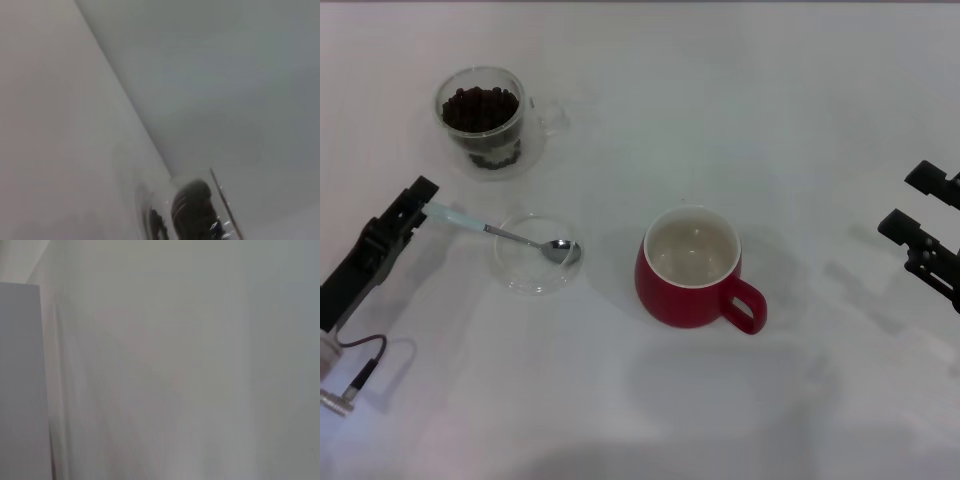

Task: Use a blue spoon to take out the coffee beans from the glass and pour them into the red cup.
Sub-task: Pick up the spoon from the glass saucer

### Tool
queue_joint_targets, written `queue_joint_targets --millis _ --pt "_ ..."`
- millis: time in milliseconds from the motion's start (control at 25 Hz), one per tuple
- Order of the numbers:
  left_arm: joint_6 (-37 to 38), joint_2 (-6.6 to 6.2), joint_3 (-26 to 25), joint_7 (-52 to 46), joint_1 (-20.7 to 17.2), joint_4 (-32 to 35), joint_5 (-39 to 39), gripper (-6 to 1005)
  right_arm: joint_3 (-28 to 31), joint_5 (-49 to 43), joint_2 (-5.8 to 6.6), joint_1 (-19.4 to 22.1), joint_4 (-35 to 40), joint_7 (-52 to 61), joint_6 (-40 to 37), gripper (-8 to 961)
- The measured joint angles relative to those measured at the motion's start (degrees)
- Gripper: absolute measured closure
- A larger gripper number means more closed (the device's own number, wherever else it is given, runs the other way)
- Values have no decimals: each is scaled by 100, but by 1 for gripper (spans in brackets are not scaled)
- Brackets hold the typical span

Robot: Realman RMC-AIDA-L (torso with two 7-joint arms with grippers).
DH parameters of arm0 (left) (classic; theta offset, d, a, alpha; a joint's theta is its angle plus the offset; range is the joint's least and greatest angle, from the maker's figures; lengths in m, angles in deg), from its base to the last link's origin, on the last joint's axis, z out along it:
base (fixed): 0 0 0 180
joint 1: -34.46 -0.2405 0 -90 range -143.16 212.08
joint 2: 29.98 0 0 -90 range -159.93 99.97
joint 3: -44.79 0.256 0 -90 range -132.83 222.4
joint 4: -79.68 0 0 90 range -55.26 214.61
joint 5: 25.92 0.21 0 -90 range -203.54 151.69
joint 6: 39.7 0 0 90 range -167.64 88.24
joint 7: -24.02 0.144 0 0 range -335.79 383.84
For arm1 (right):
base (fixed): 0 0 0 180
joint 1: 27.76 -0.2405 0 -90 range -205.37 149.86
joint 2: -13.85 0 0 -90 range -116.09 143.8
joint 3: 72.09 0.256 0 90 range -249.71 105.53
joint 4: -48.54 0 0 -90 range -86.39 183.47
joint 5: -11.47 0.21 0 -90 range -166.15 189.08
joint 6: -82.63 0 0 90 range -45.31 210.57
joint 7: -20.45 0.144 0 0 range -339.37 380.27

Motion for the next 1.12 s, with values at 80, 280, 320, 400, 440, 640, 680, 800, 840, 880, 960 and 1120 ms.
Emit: queue_joint_targets --millis 80,280,320,400,440,640,680,800,840,880,960,1120 --pt "-71 0 4 -8 53 1 35 397 0 0 -4 -7 0 0 8 341" --pt "-255 -1 8 -35 183 3 145 396 0 7 -14 -27 -1 16 40 340" --pt "-267 -1 8 -35 195 3 152 396 2 7 -17 -35 -1 20 45 340" --pt "-276 -1 8 -29 208 3 181 399 5 9 -17 -48 -1 31 52 340" --pt "-280 -1 7 -22 215 3 193 401 7 8 -15 -58 -1 43 60 340" --pt "-244 6 7 31 266 11 357 409 7 9 -5 -106 1 94 88 340" --pt "-245 6 7 33 273 11 358 409 7 9 -8 -111 1 95 89 341" --pt "-244 8 6 36 281 12 361 409 12 9 -17 -113 1 109 98 346" --pt "-242 8 4 38 281 12 361 409 28 9 -16 -113 1 124 104 347" --pt "-238 8 -3 42 280 12 362 408 42 9 -15 -113 2 137 108 347" --pt "-234 8 -26 61 264 12 356 408 63 9 -14 -116 2 160 112 347" --pt "-229 8 -45 72 241 12 325 423 68 9 -26 -126 1 167 112 347"
